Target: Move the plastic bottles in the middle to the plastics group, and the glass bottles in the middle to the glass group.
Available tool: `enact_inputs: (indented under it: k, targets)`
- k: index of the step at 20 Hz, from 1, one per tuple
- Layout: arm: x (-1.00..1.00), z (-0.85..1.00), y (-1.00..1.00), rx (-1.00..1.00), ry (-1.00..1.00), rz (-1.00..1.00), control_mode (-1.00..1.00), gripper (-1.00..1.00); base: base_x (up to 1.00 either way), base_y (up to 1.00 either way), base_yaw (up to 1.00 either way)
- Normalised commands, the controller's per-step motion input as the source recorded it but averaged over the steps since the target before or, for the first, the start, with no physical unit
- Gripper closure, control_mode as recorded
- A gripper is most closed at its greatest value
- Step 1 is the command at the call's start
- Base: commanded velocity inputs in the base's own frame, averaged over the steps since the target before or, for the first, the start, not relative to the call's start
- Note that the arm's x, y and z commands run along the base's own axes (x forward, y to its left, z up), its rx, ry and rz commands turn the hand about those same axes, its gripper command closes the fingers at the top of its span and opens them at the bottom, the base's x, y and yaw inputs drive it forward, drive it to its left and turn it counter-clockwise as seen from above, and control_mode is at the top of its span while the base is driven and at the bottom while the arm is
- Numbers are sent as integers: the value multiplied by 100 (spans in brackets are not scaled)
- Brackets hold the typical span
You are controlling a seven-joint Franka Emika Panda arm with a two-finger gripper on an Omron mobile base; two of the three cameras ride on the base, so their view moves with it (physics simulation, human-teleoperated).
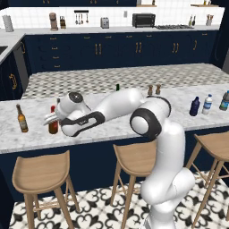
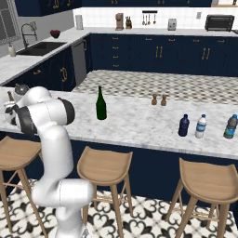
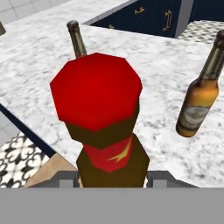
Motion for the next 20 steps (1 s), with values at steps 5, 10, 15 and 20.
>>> enact_inputs:
  k: [5, 10, 15, 20]
  targets:
    - [11, -3, 19, 0, 0, 0, -100, 100, 0, 0, 0]
    - [26, 2, 25, 0, 0, -4, -100, 100, 0, 0, 0]
    - [14, 2, 6, 0, 0, -6, -100, 100, 0, 0, 0]
    - [9, 0, 1, 0, 0, -7, -100, 100, 0, 0, 0]
